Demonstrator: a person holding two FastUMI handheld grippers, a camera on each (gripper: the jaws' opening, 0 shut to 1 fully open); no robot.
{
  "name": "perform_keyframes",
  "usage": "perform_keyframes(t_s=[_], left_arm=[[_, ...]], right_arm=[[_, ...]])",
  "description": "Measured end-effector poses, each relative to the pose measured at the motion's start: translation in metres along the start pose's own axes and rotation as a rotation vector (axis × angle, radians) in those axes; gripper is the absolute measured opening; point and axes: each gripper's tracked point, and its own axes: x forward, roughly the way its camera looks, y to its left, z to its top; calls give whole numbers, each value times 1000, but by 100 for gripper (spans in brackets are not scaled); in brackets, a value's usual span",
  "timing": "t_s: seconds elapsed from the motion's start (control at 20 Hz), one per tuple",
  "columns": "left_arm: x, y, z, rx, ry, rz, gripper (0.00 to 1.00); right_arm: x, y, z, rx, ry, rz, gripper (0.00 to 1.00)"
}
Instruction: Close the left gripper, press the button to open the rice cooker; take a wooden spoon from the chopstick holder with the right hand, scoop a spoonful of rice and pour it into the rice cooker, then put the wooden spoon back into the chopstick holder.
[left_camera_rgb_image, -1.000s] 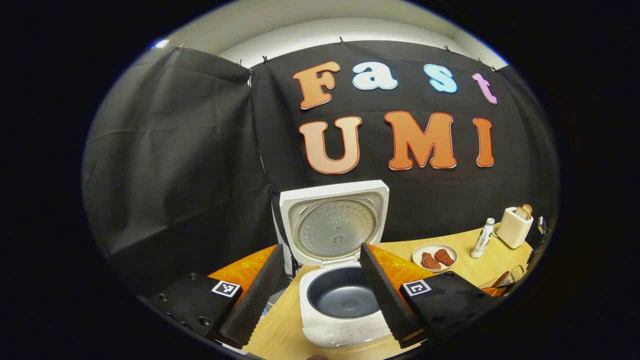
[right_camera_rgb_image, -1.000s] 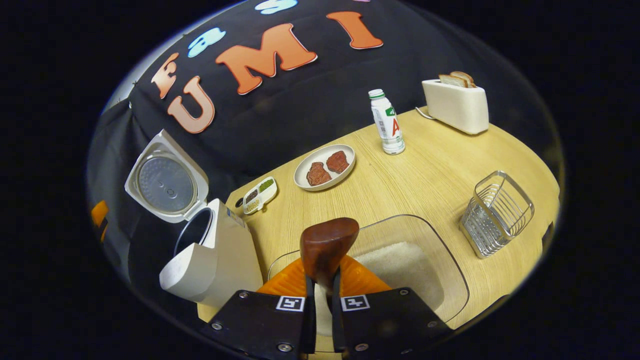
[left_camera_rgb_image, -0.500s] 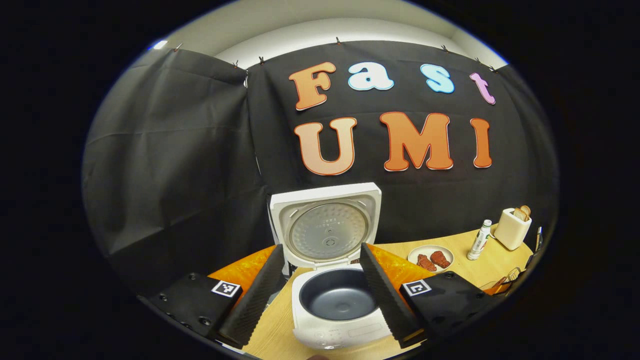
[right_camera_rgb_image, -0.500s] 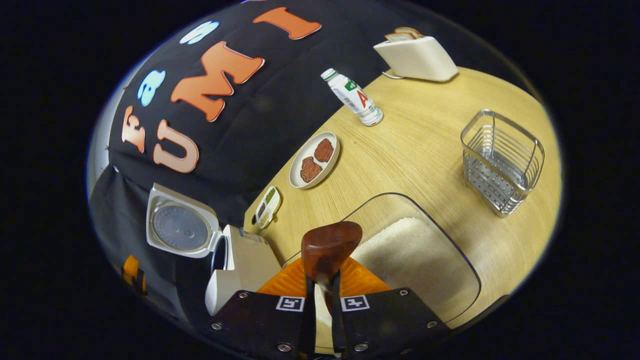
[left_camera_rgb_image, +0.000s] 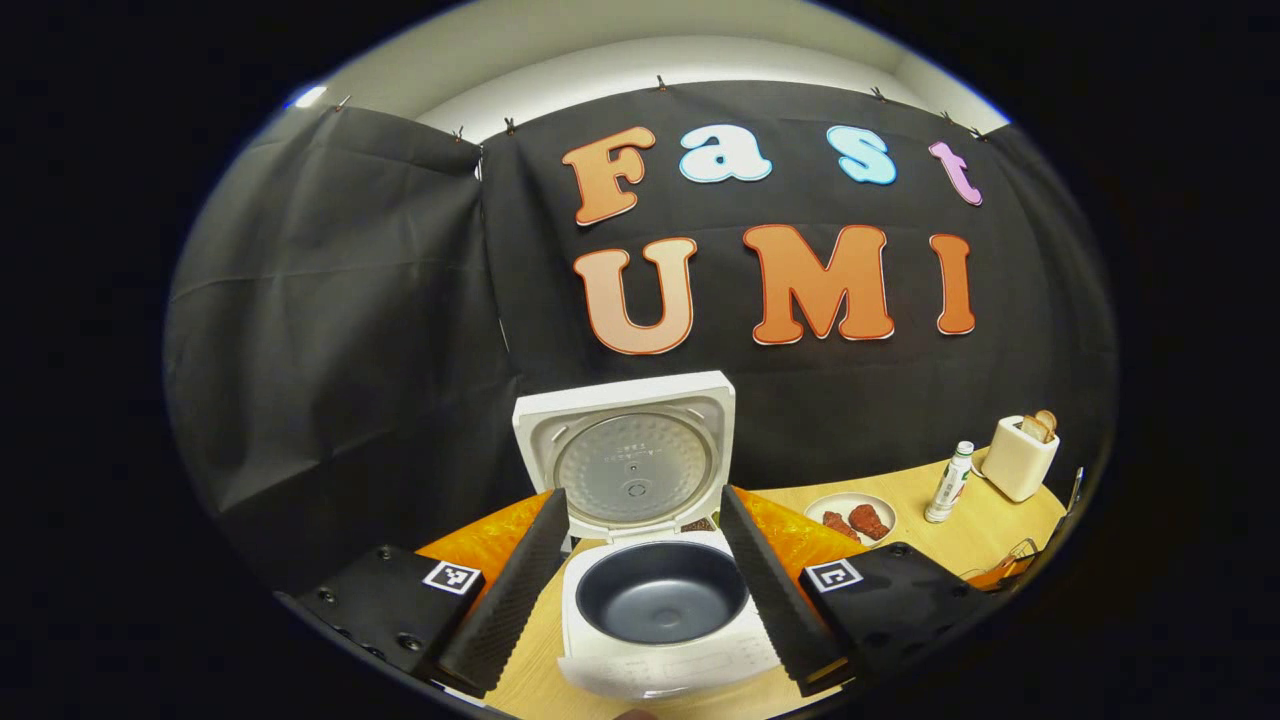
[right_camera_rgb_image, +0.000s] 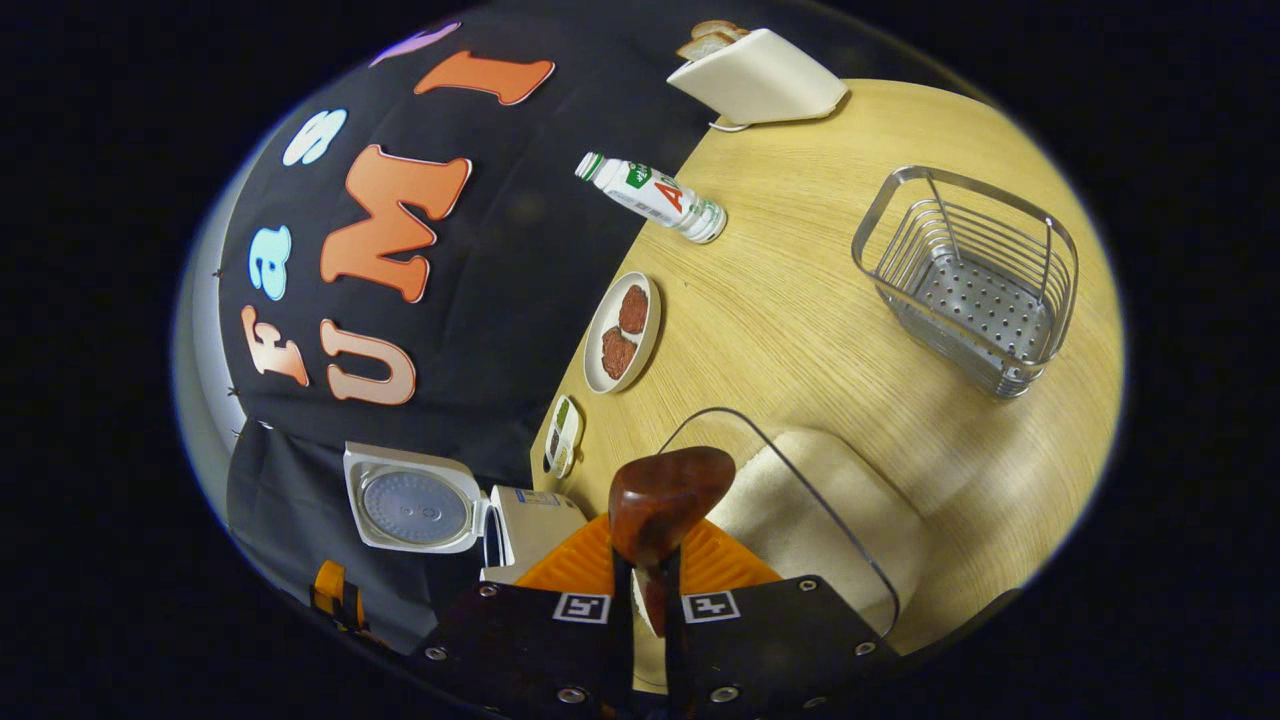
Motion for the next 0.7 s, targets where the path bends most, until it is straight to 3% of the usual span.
perform_keyframes(t_s=[0.5,0.7], left_arm=[[-4,-10,0,-37,0,15,100],[-2,-6,-4,-55,11,27,100]], right_arm=[[-25,26,54,225,-47,139,12],[-24,38,57,314,-25,185,12]])
